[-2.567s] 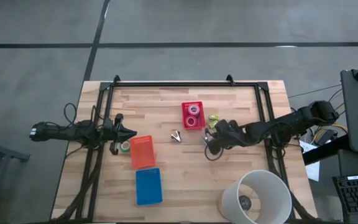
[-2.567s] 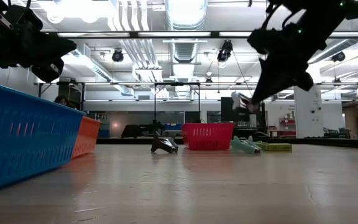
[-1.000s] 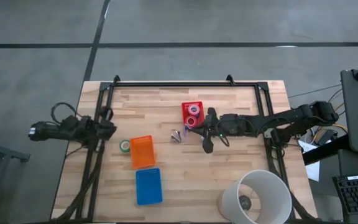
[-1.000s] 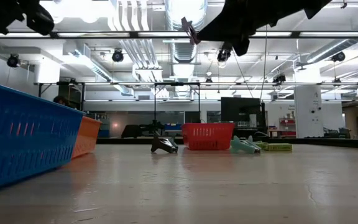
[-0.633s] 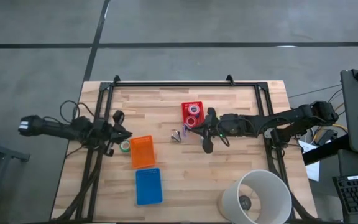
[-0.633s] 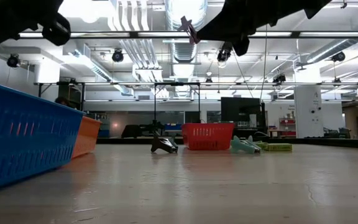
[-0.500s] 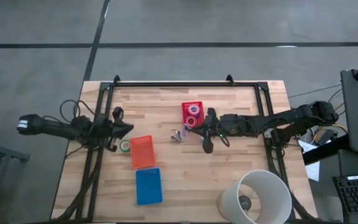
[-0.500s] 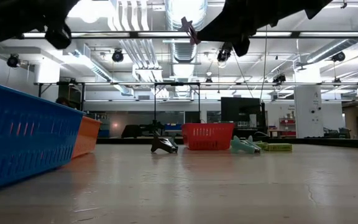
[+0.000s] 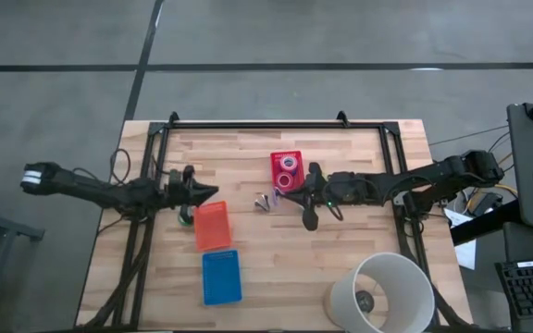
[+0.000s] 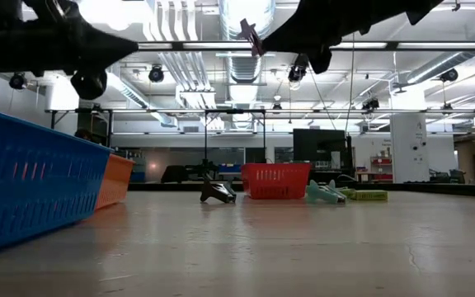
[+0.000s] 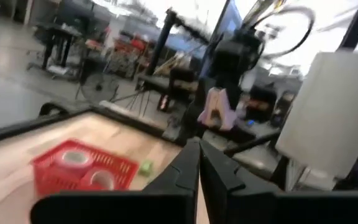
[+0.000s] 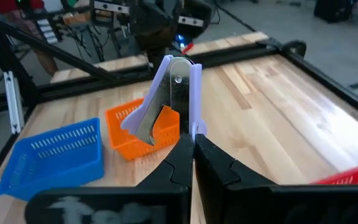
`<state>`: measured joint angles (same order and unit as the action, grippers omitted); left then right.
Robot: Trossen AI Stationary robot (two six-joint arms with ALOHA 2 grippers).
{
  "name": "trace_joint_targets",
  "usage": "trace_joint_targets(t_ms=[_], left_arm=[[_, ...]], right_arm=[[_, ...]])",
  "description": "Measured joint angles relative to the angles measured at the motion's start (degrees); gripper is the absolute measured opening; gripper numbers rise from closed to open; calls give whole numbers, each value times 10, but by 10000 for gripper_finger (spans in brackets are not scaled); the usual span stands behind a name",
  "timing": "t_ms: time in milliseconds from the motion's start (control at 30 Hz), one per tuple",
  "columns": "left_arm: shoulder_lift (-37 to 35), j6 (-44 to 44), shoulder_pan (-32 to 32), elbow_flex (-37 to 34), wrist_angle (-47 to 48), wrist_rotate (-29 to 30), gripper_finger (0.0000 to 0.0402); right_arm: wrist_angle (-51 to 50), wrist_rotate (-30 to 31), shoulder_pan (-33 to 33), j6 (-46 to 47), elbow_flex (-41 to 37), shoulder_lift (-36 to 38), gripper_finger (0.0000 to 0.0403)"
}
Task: Pick and place Stapler, Stapler remover, tape
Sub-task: Put the purple staple remover into the blue bin
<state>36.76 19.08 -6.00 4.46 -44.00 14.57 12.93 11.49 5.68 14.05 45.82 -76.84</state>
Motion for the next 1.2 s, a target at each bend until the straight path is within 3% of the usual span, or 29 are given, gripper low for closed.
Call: trace_joint_targets(t_ms=[200,300,467,600,833,1200], left_arm=[[62,15,-2,23,-16,-31,16],[111,11,-4,47,-38,-62,45],[202,-18,-16,84,-111,-69,112],[266,-27,-20,115,-131,-80,142],[365,-41,-23,194,-139,-134,145],[449,-35,-30,261,-144,-138,145]], right_arm=[[19,-1,7,-17,0,0,8],[31,-2,10,-25,0,0,8],[41,-17,11,-51,0,0,8],[50,-29,17,-71,-1,0,8],[59,-31,23,-88,-1,0,8],[58,-47,26,-102,-1,0,8]])
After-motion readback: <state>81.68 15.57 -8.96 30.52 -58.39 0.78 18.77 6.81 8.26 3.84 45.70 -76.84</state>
